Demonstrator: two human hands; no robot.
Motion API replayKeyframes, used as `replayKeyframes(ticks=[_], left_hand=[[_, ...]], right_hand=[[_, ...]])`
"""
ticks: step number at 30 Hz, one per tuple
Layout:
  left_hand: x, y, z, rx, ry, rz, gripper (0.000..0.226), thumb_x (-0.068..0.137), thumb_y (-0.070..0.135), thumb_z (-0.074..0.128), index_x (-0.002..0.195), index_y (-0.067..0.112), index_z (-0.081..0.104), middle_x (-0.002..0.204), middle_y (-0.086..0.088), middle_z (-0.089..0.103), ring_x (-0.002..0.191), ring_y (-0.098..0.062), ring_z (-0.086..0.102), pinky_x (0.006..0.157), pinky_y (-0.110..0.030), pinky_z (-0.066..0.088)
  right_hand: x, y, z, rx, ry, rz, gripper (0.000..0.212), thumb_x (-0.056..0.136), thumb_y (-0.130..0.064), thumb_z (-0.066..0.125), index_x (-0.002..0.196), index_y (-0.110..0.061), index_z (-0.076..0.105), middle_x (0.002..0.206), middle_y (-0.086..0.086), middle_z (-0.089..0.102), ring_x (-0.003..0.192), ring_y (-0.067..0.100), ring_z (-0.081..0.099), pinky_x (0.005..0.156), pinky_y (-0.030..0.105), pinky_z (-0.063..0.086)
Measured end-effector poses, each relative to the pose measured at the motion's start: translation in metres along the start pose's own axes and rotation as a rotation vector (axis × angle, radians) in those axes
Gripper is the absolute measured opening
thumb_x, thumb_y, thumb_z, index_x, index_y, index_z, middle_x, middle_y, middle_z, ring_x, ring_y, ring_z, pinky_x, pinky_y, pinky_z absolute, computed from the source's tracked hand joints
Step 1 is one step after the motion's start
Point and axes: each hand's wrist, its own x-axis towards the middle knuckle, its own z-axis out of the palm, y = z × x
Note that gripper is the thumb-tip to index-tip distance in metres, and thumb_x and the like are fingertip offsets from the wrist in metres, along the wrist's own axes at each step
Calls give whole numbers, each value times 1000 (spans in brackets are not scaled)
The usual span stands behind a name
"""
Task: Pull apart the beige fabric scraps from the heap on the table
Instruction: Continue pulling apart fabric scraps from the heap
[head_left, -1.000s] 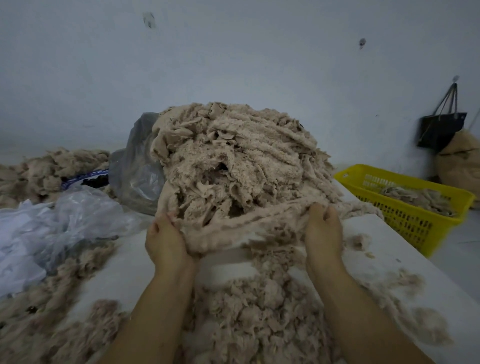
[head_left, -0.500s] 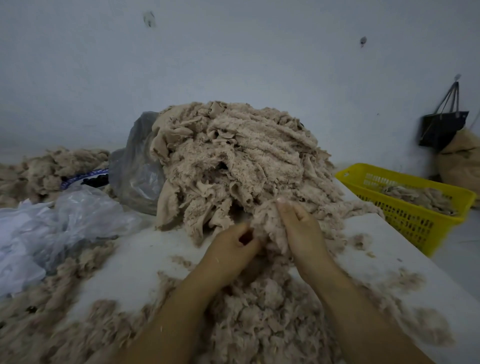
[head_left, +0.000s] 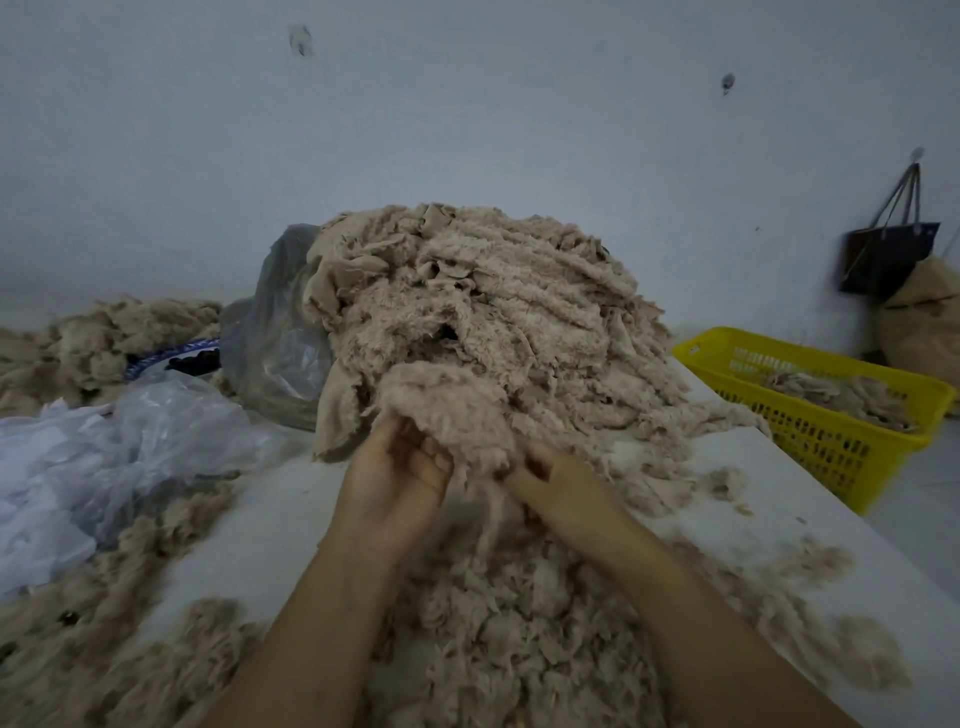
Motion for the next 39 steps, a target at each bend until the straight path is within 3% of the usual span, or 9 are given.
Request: replayKeyframes(ticks=[10,16,19,22,26,30,33,36,39], left_hand=[[-3,0,2,263,20,-78,46,100,43,45,103,11,79,107,-13,75,95,-28,74,67,-41,61],[-14,-23,11,1350,-131,99,41,82,71,53,82,33,66,67,22,67,64,8,62,59,-14,49],[-14,-25,3,1186,-185,68,22,90,46,66,83,28,76,81,15,76,76,0,71,61,-10,51],[-9,-10,4,729,-28,7,18,90,36,68,98,22,78,99,-11,77,90,-28,74,77,-40,61],[-3,9,-5,292,-18,5,26,97,27,55,102,23,81,106,-11,76,84,-23,74,66,-36,60],[-6,-7,1,352,7,-66,32,98,24,54,124,13,68,96,-9,77,71,-20,74,56,-31,59],[-5,-17,1,486,56,-17,44,94,29,64,135,17,58,114,-8,74,100,-24,73,79,-39,60],[-3,-19,0,520,147,41,55,94,37,64,146,25,47,143,0,56,128,-23,57,105,-46,48],[1,-22,0,521,190,44,44,98,37,59,140,30,49,135,1,61,114,-19,66,94,-42,57]], right_hand=[[-2,-15,-15,730,19,121,16,77,-41,68,81,-28,78,96,1,77,89,19,74,72,34,62],[0,-13,-10,642,95,91,35,72,-50,70,89,-20,76,104,5,76,104,20,71,94,40,55],[1,-15,-12,676,143,114,42,73,-54,70,91,-16,73,95,8,77,87,22,74,74,33,60],[3,-16,-24,727,218,139,38,85,-54,61,82,-17,67,50,-6,45,39,7,40,39,19,35],[-1,-10,-39,650,190,114,51,88,-65,48,73,-20,67,49,-6,28,40,9,27,55,15,44],[-5,-10,-19,363,6,15,66,75,-88,38,89,-36,76,77,-7,69,69,8,65,67,19,50],[-6,-11,0,100,-113,-15,56,55,-99,48,100,-67,55,106,-29,64,92,-12,61,72,9,47],[-4,-10,8,-113,-169,-19,42,61,-89,58,95,-72,39,111,-35,49,93,-18,52,68,6,41],[0,-4,5,-203,-183,-72,23,86,-58,63,91,-65,42,102,-27,52,83,-14,51,67,10,41]])
